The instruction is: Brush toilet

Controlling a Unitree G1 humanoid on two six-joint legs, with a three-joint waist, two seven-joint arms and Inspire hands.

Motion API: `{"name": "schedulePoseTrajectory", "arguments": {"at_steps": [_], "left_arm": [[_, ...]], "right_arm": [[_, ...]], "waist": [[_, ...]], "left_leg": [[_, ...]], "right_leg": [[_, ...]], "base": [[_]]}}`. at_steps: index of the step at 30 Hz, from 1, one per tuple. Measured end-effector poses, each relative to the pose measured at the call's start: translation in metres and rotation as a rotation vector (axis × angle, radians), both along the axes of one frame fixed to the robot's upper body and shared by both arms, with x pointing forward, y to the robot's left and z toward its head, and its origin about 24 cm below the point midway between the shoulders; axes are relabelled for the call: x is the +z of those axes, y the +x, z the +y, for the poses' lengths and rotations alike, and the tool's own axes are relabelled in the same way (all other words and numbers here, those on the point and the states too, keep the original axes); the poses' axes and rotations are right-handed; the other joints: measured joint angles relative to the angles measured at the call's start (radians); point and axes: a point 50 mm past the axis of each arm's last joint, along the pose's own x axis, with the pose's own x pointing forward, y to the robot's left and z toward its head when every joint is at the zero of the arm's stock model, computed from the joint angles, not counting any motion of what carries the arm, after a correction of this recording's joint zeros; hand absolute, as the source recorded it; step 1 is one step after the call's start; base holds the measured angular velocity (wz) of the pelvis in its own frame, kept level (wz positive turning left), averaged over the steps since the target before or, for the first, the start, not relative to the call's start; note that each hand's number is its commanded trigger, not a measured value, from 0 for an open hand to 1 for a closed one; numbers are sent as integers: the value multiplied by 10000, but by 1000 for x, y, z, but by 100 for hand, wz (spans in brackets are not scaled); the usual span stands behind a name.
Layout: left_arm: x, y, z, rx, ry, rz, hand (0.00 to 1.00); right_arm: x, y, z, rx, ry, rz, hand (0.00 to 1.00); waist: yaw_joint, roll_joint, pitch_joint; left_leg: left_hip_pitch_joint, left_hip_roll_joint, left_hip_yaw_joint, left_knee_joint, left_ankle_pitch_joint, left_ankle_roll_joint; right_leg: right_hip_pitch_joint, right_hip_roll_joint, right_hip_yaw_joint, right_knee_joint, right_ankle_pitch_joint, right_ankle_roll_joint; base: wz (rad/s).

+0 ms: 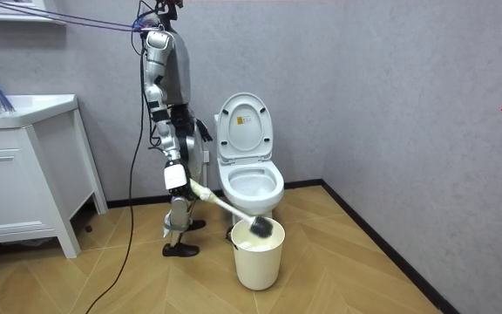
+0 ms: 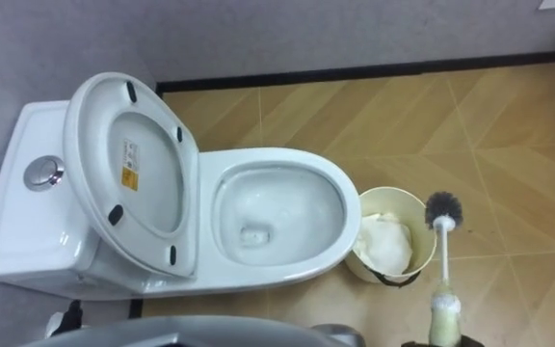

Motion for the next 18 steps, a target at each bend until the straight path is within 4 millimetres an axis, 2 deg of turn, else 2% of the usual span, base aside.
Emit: {"name": "schedulePoseTrajectory", "arguments": {"at_steps": [3, 10, 18], "left_arm": [[-2, -5, -1, 40, -20, 342, 0], [-4, -12, -1, 167, -15, 906, 0], [-6, -18, -5, -24, -21, 1456, 0]], "right_arm": [[-2, -2, 3, 712, 250, 496, 0], [-7, 13, 8, 1647, 1000, 800, 0], [-10, 9, 14, 3150, 1497, 1812, 0]], "waist": [[24, 29, 0], [23, -3, 21], [94, -67, 29]], "left_leg": [[4, 13, -11, -1, 0, 0], [10, -1, -115, 3, 1, 1], [17, -15, -147, 5, 0, 1]], "right_leg": [[0, -4, -1, 8, 0, 0], [49, -6, -38, -7, -2, 5], [71, -10, -23, -47, -3, 5]], "base": [[0], [3], [1]]}}
